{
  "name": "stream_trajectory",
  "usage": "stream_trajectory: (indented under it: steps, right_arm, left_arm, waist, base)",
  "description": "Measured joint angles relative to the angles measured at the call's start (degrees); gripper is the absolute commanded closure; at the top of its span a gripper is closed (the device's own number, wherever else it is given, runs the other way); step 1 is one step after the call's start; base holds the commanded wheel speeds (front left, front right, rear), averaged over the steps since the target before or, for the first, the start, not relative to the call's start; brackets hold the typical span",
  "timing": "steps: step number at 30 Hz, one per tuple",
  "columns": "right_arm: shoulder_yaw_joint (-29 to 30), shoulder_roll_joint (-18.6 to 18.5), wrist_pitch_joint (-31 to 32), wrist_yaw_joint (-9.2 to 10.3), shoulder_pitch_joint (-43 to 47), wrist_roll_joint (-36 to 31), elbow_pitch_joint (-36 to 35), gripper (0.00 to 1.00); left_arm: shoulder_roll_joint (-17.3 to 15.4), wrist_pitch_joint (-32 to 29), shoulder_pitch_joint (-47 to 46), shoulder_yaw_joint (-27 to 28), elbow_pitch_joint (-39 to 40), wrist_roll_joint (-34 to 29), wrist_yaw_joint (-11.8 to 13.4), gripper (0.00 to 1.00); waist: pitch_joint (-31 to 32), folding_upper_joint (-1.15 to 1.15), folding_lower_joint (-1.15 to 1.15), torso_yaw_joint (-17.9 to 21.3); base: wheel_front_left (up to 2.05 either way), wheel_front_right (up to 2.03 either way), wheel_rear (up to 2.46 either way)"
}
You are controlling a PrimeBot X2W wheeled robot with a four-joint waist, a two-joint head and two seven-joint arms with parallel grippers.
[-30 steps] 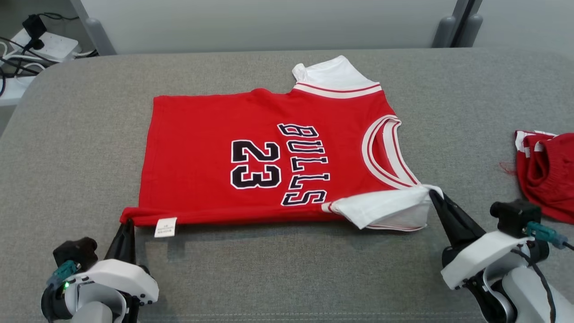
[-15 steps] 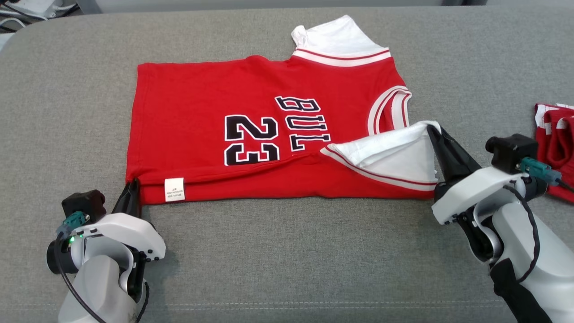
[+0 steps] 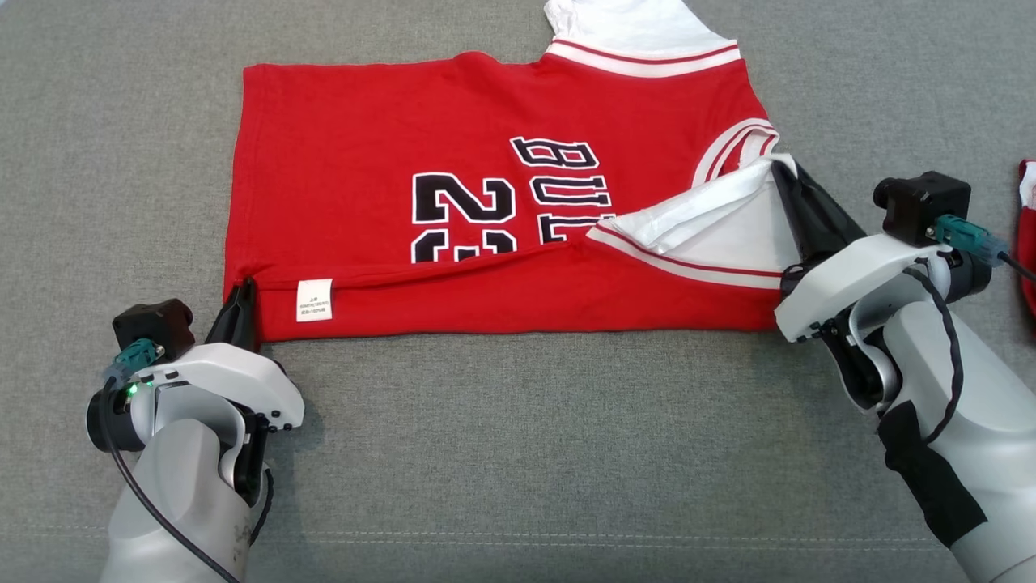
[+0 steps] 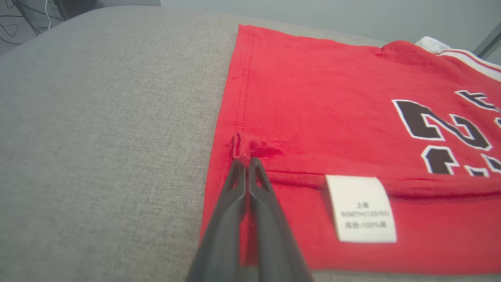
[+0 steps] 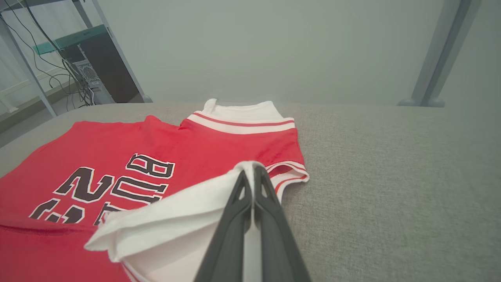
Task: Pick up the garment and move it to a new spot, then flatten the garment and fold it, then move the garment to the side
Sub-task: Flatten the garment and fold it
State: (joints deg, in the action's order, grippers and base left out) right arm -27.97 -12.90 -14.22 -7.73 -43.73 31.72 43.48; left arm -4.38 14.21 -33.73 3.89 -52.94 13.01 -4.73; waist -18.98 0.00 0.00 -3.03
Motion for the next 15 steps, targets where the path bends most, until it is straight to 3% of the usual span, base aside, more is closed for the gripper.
stream_trajectory:
  steps: [14, 15]
  right_arm:
    - [1.8, 1.19, -0.01, 0.0, -3.3, -3.18, 3.96, 1.0]
    - [2.11, 1.57, -0.01, 0.0, -3.54, -3.33, 4.41, 0.66]
  left_arm:
    - [0.11, 0.03, -0.99, 0.22, 3.19, -0.9, 0.02, 1.0]
    - [0.13, 0.03, -0.99, 0.23, 3.2, -0.92, 0.04, 0.85]
  waist:
    - [-0.45, 0.0, 0.0, -0.47]
    - [-0.47, 0.0, 0.0, -0.47]
  base:
    - [0.0, 0.0, 0.0]
    - [0.0, 0.0, 0.0]
